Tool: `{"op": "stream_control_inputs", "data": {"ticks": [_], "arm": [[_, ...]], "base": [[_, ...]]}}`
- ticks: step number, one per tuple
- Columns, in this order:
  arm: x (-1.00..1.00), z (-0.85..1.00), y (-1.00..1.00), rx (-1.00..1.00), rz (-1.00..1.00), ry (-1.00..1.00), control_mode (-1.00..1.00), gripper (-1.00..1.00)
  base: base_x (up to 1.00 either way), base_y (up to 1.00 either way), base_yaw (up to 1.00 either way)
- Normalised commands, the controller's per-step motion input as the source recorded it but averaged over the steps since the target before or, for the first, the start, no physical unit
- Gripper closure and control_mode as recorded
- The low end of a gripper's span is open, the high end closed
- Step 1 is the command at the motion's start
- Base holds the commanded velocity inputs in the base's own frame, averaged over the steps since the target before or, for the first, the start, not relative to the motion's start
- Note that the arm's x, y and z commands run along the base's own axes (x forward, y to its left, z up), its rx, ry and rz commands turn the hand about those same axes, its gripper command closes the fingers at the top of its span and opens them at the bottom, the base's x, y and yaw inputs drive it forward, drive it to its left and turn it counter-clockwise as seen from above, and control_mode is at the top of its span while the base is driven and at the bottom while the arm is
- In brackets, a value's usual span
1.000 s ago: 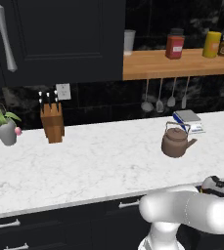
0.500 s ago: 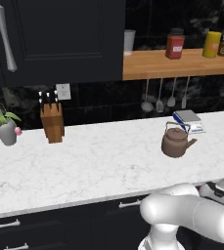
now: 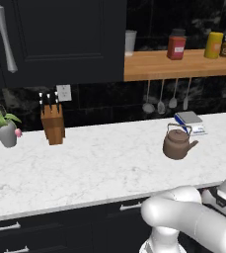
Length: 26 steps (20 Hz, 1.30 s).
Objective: Pick the rolling pin from the drawer and place it on the counter.
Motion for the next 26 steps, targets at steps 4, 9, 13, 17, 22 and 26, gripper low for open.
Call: {"op": "stream_control_inputs", "data": {"ticks": [4, 9, 13, 17, 22, 26], "arm": [[-0.93, 0.00, -0.96, 0.09, -0.06, 0.00, -1.00, 1.00], [-0.35, 0.67, -0.53, 0.17, -0.12, -0.01, -1.00, 1.00], [0.01, 1.00, -0.05, 0.15, -0.07, -0.03, -1.00, 1.00], [0.29, 1.00, 0.13, 0.12, 0.00, -0.20, -1.00, 1.00], [0.41, 0.87, 0.25, 0.04, -0.03, -0.28, -1.00, 1.00], [0.41, 0.73, 0.15, 0.00, -0.13, -0.25, -1.00, 1.00]], "base": [[0.00, 0.00, 0.00], [0.00, 0.00, 0.00], [0.00, 0.00, 0.00], [0.00, 0.00, 0.00], [0.00, 0.00, 0.00], [0.00, 0.00, 0.00]]}}
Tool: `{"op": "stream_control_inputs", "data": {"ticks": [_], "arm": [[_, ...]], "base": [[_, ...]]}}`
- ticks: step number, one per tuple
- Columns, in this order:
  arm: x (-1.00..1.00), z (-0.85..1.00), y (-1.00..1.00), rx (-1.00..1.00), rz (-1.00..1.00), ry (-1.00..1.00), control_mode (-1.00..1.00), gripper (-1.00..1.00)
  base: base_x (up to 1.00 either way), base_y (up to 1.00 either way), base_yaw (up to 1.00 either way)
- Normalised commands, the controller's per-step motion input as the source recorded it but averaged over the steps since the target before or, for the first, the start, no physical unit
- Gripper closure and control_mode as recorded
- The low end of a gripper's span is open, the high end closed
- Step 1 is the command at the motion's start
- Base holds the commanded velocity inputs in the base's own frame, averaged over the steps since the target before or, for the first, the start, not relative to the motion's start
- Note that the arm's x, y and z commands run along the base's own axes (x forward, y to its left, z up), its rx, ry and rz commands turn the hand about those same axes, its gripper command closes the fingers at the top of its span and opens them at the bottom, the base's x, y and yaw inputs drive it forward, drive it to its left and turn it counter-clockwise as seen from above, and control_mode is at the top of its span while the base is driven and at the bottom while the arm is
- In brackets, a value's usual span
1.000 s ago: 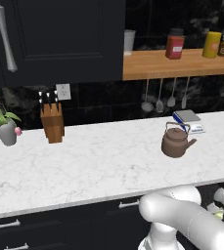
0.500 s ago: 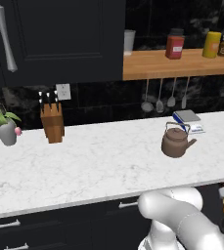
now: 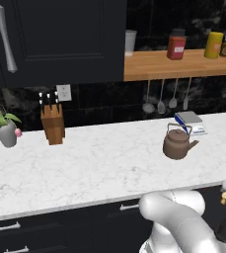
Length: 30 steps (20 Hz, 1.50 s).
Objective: Pick the rolling pin from the drawer and place it on the counter.
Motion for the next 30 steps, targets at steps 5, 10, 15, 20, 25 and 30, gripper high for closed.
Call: {"op": "stream_control_inputs", "data": {"ticks": [5, 10, 15, 20, 25, 30], "arm": [[-0.28, 0.86, 0.00, -0.07, -0.31, -0.33, -1.00, 1.00], [-0.37, 1.00, 0.09, -0.13, -0.46, -0.25, -1.00, 1.00], [-0.01, 1.00, 0.49, -0.24, -0.40, -0.12, -1.00, 1.00], [0.57, 0.64, 0.73, -0.28, -0.17, 0.13, -1.00, 1.00], [0.65, 0.07, 0.03, -0.07, -0.01, 0.27, -1.00, 1.00], [0.31, -0.02, 0.24, 0.00, 0.14, 0.25, -1.00, 1.00]], "base": [[0.00, 0.00, 0.00], [0.00, 0.00, 0.00], [0.00, 0.00, 0.00], [0.00, 0.00, 0.00], [0.00, 0.00, 0.00], [0.00, 0.00, 0.00]]}}
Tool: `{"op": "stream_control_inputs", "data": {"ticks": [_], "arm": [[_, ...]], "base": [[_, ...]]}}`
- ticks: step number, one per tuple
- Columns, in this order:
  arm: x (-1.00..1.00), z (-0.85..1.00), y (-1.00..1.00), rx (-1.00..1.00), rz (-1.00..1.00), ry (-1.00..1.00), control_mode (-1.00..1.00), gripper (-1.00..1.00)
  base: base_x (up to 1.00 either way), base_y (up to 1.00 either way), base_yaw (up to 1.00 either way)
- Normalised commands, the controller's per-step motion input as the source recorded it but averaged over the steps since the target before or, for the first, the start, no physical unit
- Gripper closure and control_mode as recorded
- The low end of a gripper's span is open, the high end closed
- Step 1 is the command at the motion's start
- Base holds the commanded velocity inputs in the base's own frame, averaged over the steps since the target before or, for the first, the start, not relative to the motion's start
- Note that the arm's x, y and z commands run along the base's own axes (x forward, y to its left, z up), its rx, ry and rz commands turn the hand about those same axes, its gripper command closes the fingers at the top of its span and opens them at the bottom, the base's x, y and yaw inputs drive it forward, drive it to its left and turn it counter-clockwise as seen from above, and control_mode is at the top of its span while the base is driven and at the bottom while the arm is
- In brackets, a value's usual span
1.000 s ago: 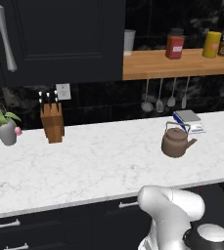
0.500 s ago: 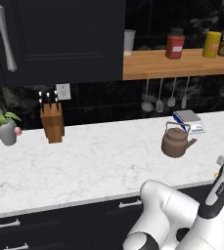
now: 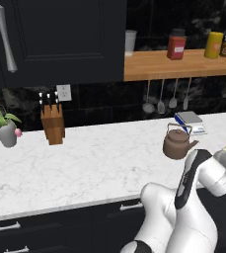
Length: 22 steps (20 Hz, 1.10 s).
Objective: Pick the rolling pin from the drawer and place it on the counter.
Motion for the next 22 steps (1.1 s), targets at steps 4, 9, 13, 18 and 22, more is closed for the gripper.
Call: {"op": "stream_control_inputs", "data": {"ticks": [4, 9, 13, 18, 22], "arm": [[0.46, -0.03, -0.06, 0.00, 0.28, 0.24, -1.00, 1.00], [0.44, -0.20, -0.52, 0.09, 0.16, 0.15, -1.00, 1.00], [0.47, -0.35, -0.58, 0.09, 0.09, 0.01, -1.00, 1.00], [0.52, -0.40, -0.39, 0.04, 0.06, 0.00, -1.00, 1.00], [0.14, -0.49, -0.44, 0.00, 0.03, 0.01, -1.00, -1.00]], "base": [[0.00, 0.00, 0.00], [0.00, 0.00, 0.00], [0.00, 0.00, 0.00], [0.00, 0.00, 0.00], [0.00, 0.00, 0.00]]}}
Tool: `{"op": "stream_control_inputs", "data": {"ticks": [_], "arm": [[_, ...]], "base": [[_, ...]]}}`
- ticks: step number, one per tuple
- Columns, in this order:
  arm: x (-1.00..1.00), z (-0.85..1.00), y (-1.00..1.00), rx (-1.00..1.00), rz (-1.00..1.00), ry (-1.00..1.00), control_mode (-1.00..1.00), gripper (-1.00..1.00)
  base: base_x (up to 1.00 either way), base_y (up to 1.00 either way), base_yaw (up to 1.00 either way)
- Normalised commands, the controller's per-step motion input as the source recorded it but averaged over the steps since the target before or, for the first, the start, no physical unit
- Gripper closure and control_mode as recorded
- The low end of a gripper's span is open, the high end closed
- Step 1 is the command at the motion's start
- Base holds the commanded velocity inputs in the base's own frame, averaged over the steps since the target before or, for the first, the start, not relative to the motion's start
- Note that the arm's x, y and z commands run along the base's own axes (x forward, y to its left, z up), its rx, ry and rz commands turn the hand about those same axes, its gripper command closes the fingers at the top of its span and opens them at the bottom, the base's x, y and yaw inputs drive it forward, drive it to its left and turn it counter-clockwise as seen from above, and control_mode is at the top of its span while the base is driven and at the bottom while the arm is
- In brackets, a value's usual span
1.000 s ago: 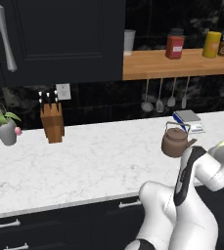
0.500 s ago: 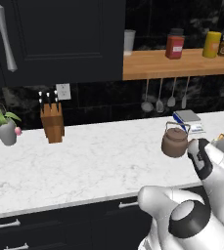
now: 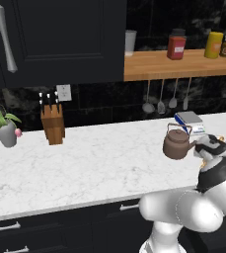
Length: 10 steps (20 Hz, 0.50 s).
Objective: Pick the rolling pin from the drawer and place it on the counter.
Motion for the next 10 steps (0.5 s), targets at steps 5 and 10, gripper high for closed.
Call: {"op": "stream_control_inputs", "data": {"ticks": [5, 10], "arm": [[0.02, -0.52, -0.32, 0.00, 0.00, 0.00, -1.00, -1.00], [0.12, -0.18, 0.00, 0.00, 0.01, 0.00, -1.00, -1.00]], "base": [[0.00, 0.00, 0.00], [0.00, 0.00, 0.00]]}}
